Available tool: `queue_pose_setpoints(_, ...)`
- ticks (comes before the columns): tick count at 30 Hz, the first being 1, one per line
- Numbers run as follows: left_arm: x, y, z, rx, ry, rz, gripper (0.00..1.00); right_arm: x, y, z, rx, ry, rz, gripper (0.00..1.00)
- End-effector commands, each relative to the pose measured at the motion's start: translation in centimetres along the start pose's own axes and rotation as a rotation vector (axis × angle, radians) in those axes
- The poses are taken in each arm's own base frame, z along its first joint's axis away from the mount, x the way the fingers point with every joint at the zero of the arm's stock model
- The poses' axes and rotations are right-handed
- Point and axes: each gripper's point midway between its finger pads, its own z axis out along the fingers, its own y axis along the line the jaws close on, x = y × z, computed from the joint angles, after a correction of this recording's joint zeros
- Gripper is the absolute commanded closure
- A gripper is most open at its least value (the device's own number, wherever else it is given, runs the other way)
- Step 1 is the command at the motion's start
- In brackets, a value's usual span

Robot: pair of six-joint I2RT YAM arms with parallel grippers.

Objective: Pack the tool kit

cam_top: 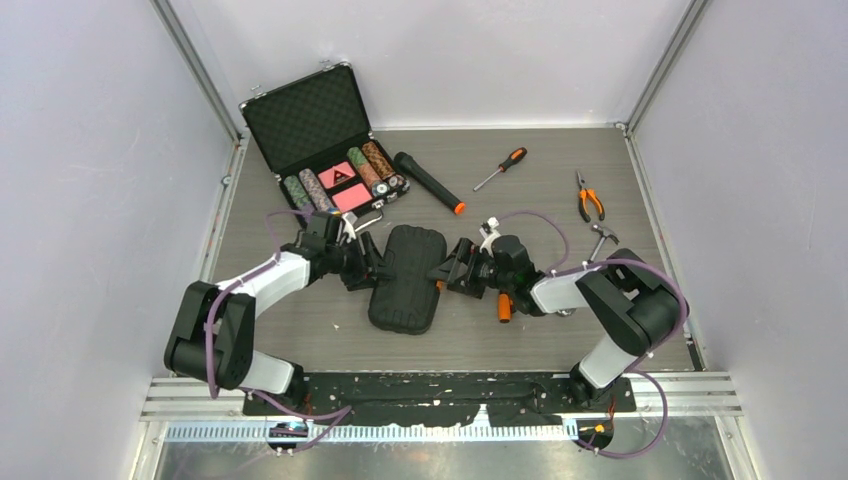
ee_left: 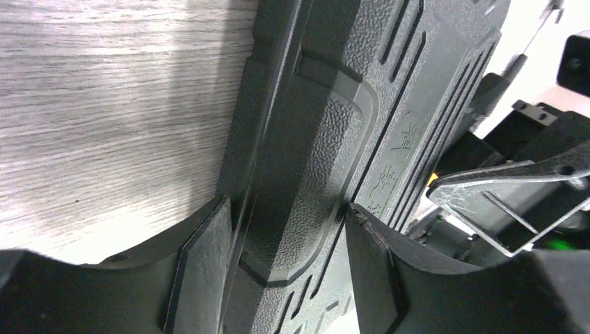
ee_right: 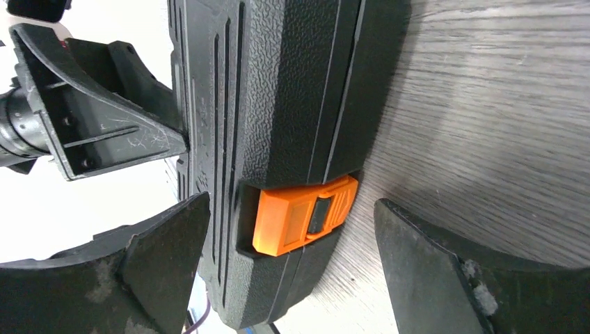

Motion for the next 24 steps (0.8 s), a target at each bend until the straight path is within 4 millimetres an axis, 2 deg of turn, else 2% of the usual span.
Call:
queue_pose_setpoints(1,1.7,4.8,1.5,-0.087,0.033,-0.108,0.50,-0.7,2.3,0.9,-0.073,-0.010,0.003,0.08)
queue_pose_setpoints(6,1.9,5.3,1.8,-0.076,0.036,-0.131,0.50,-0.4,3.0,1.8,-0.069,0.001,0.008,0.08)
queue_pose_setpoints(12,1.9,5.1,1.9,-0.048,0.034,-0.149,0.50,-0.2,4.0,2.0,-0.142,0.000,0.025,0.15)
queue_pose_setpoints(19,1.8,5.3,1.9,-0.050,0.028,-0.158,0.50,-1.2,6.4,0.9,-0.222,-0.045,-0.029,0.34)
queue_pose_setpoints(22,1.6,5.9,1.7,-0.076,0.010,-0.157,0.50,-1.6,6.4,0.4,-0.187,-0.058,-0.089,0.42)
queue_pose_setpoints(24,1.3,6.5,1.3,-0.119,-0.004,-0.135,0.50,-1.8,5.4,0.1,-0.114,-0.064,-0.117,0.50)
